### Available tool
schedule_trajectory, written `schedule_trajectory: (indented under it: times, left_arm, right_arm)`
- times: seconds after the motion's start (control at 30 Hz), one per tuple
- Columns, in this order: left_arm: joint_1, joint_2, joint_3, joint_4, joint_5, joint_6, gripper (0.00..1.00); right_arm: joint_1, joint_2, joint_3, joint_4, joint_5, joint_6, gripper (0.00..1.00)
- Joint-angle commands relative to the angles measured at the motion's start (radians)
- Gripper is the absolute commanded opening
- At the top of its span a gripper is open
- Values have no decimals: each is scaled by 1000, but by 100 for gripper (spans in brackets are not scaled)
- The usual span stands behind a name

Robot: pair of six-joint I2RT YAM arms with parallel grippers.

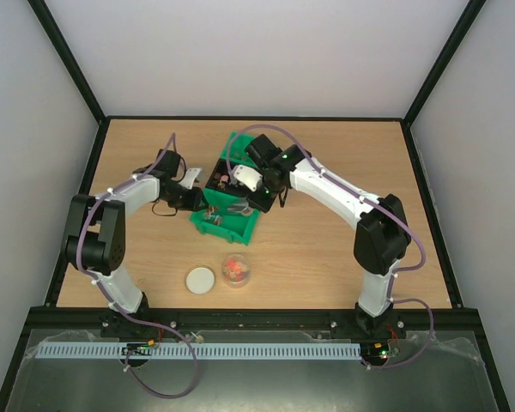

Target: Pack the candies

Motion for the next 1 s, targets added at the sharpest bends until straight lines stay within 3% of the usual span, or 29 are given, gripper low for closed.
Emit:
schedule_trajectory:
  times: [0.0,0.17,0.47,0.63,0.97]
  left_arm:
    - [-21,-65,-14,39,20,-48,24]
    - [-21,-87,-39,46,9,-65,28]
    - [-39,-98,-79,83,36,-87,15]
    - [-54,-95,-79,90,37,-88,8]
    - [-83,-90,-74,103,45,-92,2]
  right_arm:
    - [15,37,39,-74,65,-18,1]
    - [18,30,27,-104,39,-46,1]
    - [28,52,-46,-63,106,-53,2]
    - [33,99,-6,-54,124,-37,1]
    - [51,199,-7,-3,125,-15,1]
